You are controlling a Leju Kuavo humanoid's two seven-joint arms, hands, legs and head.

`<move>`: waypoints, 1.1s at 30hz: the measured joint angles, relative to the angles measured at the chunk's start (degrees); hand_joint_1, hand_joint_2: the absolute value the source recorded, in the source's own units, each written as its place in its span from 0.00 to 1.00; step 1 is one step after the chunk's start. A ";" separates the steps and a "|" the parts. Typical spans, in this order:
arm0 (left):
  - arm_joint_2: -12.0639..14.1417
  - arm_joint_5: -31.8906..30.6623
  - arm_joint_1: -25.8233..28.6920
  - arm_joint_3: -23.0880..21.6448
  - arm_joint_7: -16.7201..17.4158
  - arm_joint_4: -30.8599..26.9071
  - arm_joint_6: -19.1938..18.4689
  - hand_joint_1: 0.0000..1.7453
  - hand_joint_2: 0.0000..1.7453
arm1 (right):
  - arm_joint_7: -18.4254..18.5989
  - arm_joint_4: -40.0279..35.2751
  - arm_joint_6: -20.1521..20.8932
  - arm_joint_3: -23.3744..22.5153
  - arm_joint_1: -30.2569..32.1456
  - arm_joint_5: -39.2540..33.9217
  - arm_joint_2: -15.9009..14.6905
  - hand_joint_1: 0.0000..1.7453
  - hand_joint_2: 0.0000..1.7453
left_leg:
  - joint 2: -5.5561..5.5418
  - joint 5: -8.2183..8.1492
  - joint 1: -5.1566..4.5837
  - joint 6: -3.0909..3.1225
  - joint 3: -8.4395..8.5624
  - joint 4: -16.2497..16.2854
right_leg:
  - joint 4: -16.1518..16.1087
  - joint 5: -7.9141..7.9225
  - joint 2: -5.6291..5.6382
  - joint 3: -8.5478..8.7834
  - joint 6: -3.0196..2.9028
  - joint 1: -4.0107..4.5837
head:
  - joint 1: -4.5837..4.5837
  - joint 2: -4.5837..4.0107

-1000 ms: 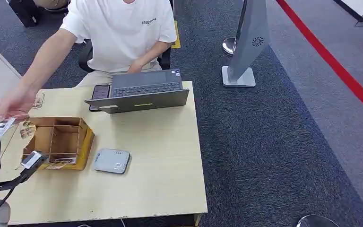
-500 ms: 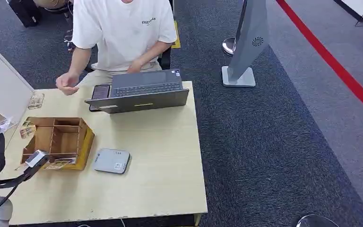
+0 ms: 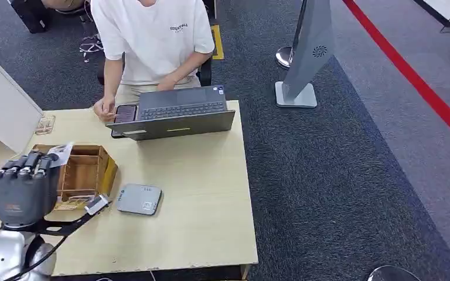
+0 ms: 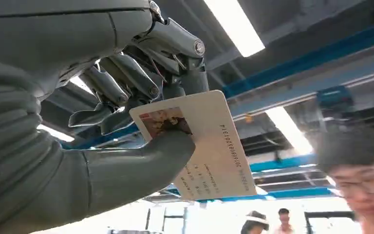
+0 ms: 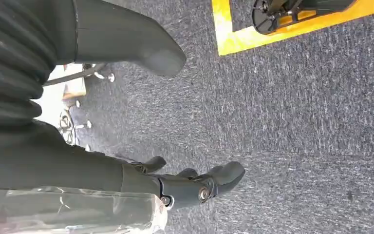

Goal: Pass the card to the sensor for recognition and then transmit it.

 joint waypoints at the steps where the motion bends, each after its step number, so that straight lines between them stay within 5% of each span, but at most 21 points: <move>1: -0.30 -1.19 0.13 -2.64 1.80 -0.11 -0.02 1.00 1.00 | -0.13 0.02 -0.15 -0.04 0.02 -0.28 0.00 0.00 1.00 | 0.00 0.00 0.00 0.00 0.00 0.00 | 0.00 0.00 0.00 0.00 0.00 -0.01 | -0.02 0.00; 5: -1.11 -3.21 0.30 -10.23 4.60 -0.11 0.00 1.00 1.00 | -0.35 0.09 -0.57 -0.09 0.00 -0.74 0.00 0.00 1.00 | 0.00 0.00 0.00 0.01 0.00 0.00 | 0.00 0.01 0.00 0.00 0.01 -0.01 | 0.00 0.00; 10: -1.46 -2.75 0.14 -14.59 6.11 0.78 -0.15 1.00 1.00 | -0.26 0.09 -0.70 -0.11 0.01 -0.83 0.00 0.00 1.00 | 0.00 0.00 0.02 0.00 0.01 0.00 | 0.01 0.01 0.00 -0.01 0.00 0.00 | -0.02 0.00; 23: -0.81 -4.59 -2.43 -14.90 13.85 15.11 -5.77 1.00 1.00 | -0.26 0.09 -0.46 -0.09 0.04 -0.87 -0.02 0.00 1.00 | 0.01 0.01 0.02 0.00 -0.01 -0.01 | 0.02 0.01 0.01 0.00 0.00 0.01 | -0.04 0.00; 33: 0.33 -3.67 -4.48 -13.76 13.68 25.29 -6.10 1.00 1.00 | 0.09 0.09 -0.46 -0.09 0.04 -0.72 -0.02 0.00 1.00 | 0.00 0.01 0.03 0.00 -0.02 -0.01 | 0.03 0.00 0.00 -0.01 0.00 0.02 | 0.00 0.00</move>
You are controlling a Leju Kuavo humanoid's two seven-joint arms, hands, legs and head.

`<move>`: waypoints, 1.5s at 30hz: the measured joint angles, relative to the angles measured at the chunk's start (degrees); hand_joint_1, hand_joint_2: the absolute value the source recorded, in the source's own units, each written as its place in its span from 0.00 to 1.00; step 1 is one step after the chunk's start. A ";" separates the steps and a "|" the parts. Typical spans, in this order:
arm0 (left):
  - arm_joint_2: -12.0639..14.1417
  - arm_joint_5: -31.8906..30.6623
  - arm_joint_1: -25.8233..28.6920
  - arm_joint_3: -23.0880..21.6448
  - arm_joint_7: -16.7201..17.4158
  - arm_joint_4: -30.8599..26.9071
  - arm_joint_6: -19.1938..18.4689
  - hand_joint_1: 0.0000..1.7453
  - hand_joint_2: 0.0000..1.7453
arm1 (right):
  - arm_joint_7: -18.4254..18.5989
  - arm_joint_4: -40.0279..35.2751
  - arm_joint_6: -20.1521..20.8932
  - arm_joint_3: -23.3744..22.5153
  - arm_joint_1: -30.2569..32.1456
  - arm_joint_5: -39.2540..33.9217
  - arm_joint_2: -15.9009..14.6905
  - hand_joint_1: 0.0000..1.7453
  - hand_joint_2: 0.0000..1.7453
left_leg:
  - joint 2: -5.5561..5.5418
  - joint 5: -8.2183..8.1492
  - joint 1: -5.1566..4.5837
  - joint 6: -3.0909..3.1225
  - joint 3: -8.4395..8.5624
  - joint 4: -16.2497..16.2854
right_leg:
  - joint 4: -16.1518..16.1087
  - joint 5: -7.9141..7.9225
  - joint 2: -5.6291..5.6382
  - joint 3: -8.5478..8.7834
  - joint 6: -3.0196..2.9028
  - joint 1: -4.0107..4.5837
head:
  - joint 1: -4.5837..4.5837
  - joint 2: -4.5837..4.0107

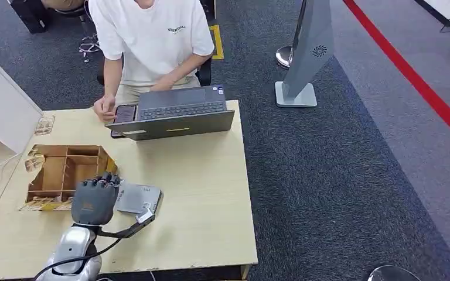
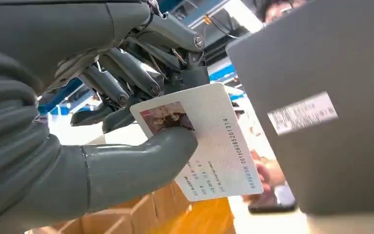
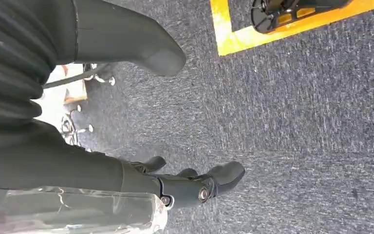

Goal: Pass the card to the sensor for recognition and then transmit it.

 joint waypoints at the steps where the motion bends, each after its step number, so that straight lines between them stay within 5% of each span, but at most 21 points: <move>1: 0.00 0.00 0.00 0.00 -0.15 0.39 -0.26 1.00 1.00 | 0.00 0.00 0.00 0.00 0.00 0.00 0.00 0.00 1.00 | 0.00 0.00 0.00 0.00 0.00 0.00 | 0.00 0.00 0.00 -0.01 0.00 0.00 | -0.02 0.00; 7: 0.07 0.00 -0.40 -0.02 -3.73 3.08 -6.09 1.00 1.00 | -0.46 0.00 0.00 0.00 0.00 0.02 0.02 0.00 1.00 | 0.01 0.00 0.00 0.00 0.00 0.00 | 0.00 0.00 0.01 0.00 0.00 0.00 | -0.02 0.00; 16: 0.28 0.94 -0.62 -2.73 -6.95 5.00 -9.01 1.00 1.00 | -0.52 0.00 0.00 0.00 -0.01 0.09 0.02 0.00 1.00 | 0.00 0.00 0.00 0.00 0.01 0.00 | 0.00 0.01 -0.01 0.01 0.00 0.00 | -0.02 0.00; 22: 0.90 2.12 -0.59 -4.11 -7.45 4.22 -8.02 1.00 1.00 | -0.61 0.00 0.00 0.02 0.00 0.09 0.02 0.00 1.00 | 0.00 0.00 0.00 0.00 0.01 0.00 | 0.00 0.01 -0.01 0.02 0.00 0.00 | -0.02 0.00; 27: 2.05 3.52 -0.16 -4.35 -5.88 -0.73 -0.76 1.00 1.00 | -0.48 0.00 0.26 0.02 0.01 0.24 0.00 0.00 1.00 | 0.00 0.03 0.01 0.01 0.01 0.00 | 0.01 0.01 -0.01 0.00 -0.01 0.01 | 0.00 0.00; 30: 4.24 5.29 -1.24 -4.13 -5.20 -8.73 -0.79 1.00 1.00 | -0.44 0.00 0.63 0.11 0.06 0.28 0.00 0.00 1.00 | -0.01 0.05 0.03 -0.02 -0.02 0.01 | 0.01 0.01 -0.01 -0.05 -0.01 0.04 | -0.02 0.00; 36: 9.84 7.32 -10.60 -1.49 -5.33 -18.18 -9.02 1.00 1.00 | -0.85 0.00 1.05 0.28 0.09 0.72 0.00 0.00 1.00 | -0.05 0.16 0.04 0.00 -0.04 0.00 | 0.06 0.05 -0.08 -0.03 -0.03 0.04 | 0.00 0.00; 41: 14.21 8.28 -17.87 0.02 -4.39 -17.72 -12.02 1.00 1.00 | -1.49 0.00 1.71 0.68 0.12 1.64 0.00 0.00 1.00 | -0.04 0.20 0.06 -0.04 -0.05 0.00 | 0.09 0.08 -0.07 -0.04 -0.05 0.05 | 0.00 0.00; 45: 18.49 8.00 -24.38 1.16 -4.09 -10.64 -11.95 1.00 1.00 | -1.70 0.00 1.97 1.75 0.15 2.47 -0.07 0.00 1.00 | 0.01 0.20 0.06 -0.04 -0.03 0.00 | 0.10 0.08 0.02 -0.07 -0.05 0.05 | 0.00 0.00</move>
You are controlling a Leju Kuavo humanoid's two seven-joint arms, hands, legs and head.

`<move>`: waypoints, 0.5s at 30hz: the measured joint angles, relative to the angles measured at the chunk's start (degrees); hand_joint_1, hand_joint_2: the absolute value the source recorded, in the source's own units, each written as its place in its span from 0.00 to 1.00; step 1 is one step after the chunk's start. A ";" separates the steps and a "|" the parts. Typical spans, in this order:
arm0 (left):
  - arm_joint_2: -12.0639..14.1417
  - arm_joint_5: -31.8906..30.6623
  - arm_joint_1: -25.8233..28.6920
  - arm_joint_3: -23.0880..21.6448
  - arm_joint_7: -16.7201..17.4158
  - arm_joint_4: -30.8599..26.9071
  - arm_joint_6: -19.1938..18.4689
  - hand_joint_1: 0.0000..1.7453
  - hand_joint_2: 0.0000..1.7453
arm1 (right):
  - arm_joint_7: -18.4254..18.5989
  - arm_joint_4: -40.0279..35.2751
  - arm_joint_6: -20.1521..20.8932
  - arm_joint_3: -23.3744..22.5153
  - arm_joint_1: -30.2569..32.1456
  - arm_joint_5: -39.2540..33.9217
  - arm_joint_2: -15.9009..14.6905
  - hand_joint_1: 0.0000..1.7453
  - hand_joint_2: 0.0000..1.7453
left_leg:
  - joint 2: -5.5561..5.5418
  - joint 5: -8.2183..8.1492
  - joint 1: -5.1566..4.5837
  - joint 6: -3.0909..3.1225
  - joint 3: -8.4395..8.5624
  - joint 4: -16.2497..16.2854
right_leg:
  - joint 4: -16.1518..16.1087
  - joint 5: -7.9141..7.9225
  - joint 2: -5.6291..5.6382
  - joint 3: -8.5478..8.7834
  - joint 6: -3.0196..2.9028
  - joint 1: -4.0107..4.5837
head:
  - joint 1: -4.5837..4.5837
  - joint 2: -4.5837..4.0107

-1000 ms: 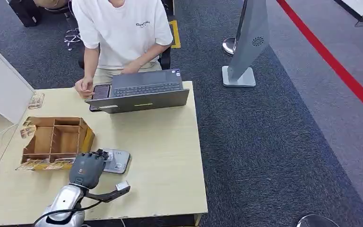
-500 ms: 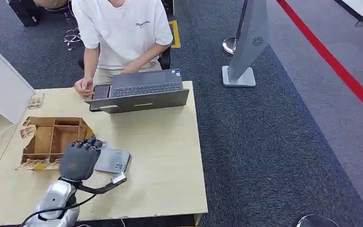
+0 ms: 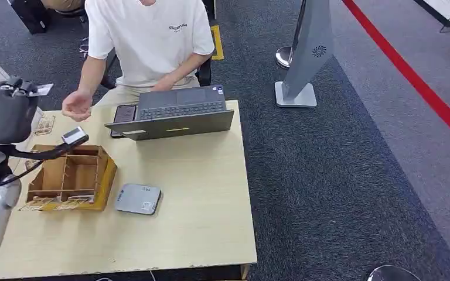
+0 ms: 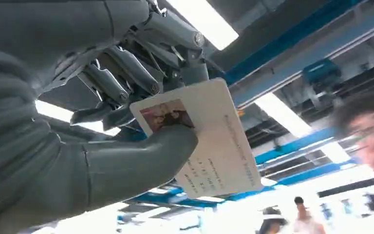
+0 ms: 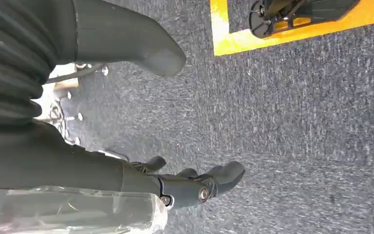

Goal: Pass the card to the sensor for recognition and then transmit it.

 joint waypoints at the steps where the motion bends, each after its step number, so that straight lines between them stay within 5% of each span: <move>1: 0.70 0.07 -1.03 0.17 -0.15 1.31 0.15 1.00 1.00 | 0.00 0.00 0.00 0.09 0.03 0.02 -0.02 0.00 1.00 | -0.01 0.00 0.00 0.00 0.00 0.00 | 0.00 0.00 0.00 0.00 0.00 0.00 | -0.04 0.00; 8: 2.92 -2.51 -5.19 0.30 1.86 9.03 0.15 1.00 1.00 | 0.11 0.00 0.17 0.26 0.01 0.13 -0.04 0.00 1.00 | -0.01 0.00 -0.01 0.00 -0.05 0.00 | -0.01 0.00 0.00 0.00 0.00 -0.01 | 0.02 0.00; 15: 3.87 -5.88 -9.01 0.30 3.02 25.18 6.51 1.00 1.00 | 1.20 0.00 0.79 1.38 0.00 0.63 -0.07 0.00 1.00 | 0.26 0.03 -0.01 -0.04 -0.05 0.00 | 0.03 0.09 0.27 -0.11 -0.06 -0.01 | -0.02 0.00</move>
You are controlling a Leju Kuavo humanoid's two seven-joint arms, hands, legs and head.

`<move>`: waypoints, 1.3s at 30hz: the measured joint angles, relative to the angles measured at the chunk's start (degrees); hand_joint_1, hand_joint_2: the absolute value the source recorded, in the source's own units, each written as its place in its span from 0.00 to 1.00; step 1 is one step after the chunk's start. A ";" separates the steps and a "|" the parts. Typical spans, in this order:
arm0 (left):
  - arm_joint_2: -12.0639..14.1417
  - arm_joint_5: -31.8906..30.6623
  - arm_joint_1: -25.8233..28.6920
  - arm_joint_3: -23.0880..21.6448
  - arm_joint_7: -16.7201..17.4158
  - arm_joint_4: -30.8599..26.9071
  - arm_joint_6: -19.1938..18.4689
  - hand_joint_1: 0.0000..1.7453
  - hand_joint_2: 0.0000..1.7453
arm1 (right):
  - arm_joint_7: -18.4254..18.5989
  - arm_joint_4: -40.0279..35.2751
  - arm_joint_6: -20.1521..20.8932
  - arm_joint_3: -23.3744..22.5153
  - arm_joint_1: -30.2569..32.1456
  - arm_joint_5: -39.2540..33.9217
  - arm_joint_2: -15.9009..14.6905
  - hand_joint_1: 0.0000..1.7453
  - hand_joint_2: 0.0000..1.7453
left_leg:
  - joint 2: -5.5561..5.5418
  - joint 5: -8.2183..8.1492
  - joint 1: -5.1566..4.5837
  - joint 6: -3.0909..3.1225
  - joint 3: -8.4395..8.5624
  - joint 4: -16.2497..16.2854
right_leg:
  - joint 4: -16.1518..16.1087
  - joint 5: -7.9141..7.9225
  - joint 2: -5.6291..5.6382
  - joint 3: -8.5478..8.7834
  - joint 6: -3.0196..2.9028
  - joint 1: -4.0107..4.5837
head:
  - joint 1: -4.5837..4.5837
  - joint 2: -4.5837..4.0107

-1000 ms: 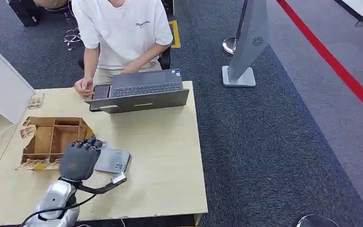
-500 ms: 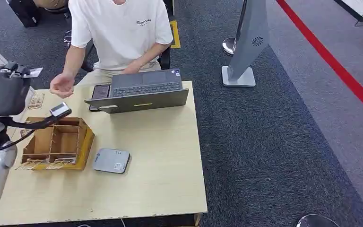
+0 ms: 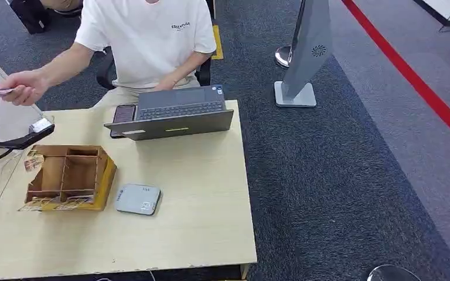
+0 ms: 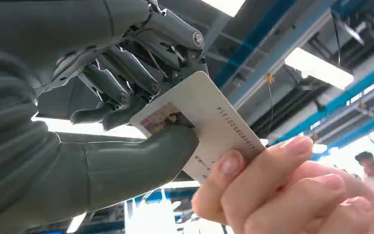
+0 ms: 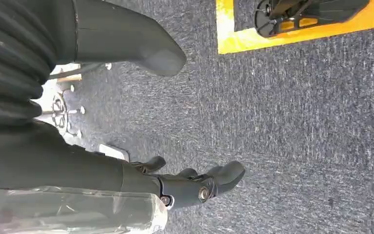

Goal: Pass the card to the sensor for recognition and then transmit it.

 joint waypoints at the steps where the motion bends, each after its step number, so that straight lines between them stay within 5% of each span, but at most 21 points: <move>1: 0.00 -0.09 -0.05 0.00 0.00 1.13 0.20 1.00 1.00 | 0.00 0.00 0.00 0.04 0.02 0.00 0.00 0.00 1.00 | 0.10 0.00 0.00 0.00 -0.01 0.00 | 0.00 0.01 0.13 -0.04 0.00 0.00 | 0.00 0.00; 9: -0.09 -0.42 -1.35 0.00 0.04 7.31 1.09 1.00 1.00 | 0.00 0.00 0.00 0.20 0.02 0.00 -0.04 0.00 1.00 | 0.63 -0.19 -0.01 -0.01 -0.18 0.00 | -0.03 0.05 0.64 -0.34 0.01 0.00 | 0.02 0.00; 10: -0.09 -0.35 -1.45 0.00 0.02 7.64 1.27 0.00 1.00 | 0.00 0.00 0.00 0.20 0.03 0.00 -0.04 0.00 1.00 | 0.68 -0.20 -0.01 0.00 -0.20 0.00 | -0.03 0.05 0.68 -0.37 0.01 0.00 | 0.00 0.00; 20: -1.49 4.70 -0.02 0.22 -2.49 7.39 7.72 0.00 1.00 | 0.02 0.00 0.00 0.22 -0.01 0.15 -0.07 0.00 1.00 | 0.41 -0.18 -0.02 0.00 -0.24 0.00 | -0.06 0.02 0.36 -0.34 0.04 -0.01 | 0.00 0.00; 28: -1.88 5.07 1.21 0.31 -2.71 6.06 8.03 0.00 1.00 | 0.07 0.00 -0.04 0.22 0.01 0.04 -0.07 0.00 1.00 | 0.41 -0.16 -0.02 0.00 -0.22 0.00 | -0.06 0.03 0.36 -0.34 0.04 -0.01 | 0.02 0.00; 33: -5.27 6.27 11.86 1.20 -3.96 -10.97 7.65 0.00 1.00 | 0.33 0.00 -0.39 0.20 0.07 -0.77 -0.07 0.00 1.00 | 0.39 -0.14 -0.02 0.01 -0.19 0.00 | -0.06 0.06 0.36 -0.29 0.03 -0.02 | -0.04 0.00; 35: -7.78 2.48 20.95 1.18 -4.85 -23.63 7.00 0.00 1.00 | 0.61 0.00 -1.49 -0.04 0.12 -2.73 -0.07 0.00 1.00 | 0.45 -0.20 -0.07 0.03 -0.18 0.00 | -0.09 0.02 0.43 -0.28 0.08 -0.06 | -0.07 0.00; 39: -10.73 -3.67 34.79 -0.48 -4.28 -38.27 10.01 0.00 1.00 | 1.79 0.02 -3.10 -0.76 0.21 -4.37 0.04 0.00 1.00 | 0.70 -0.37 -0.08 0.15 -0.18 0.00 | -0.15 -0.03 0.66 -0.32 0.15 -0.07 | 0.00 0.00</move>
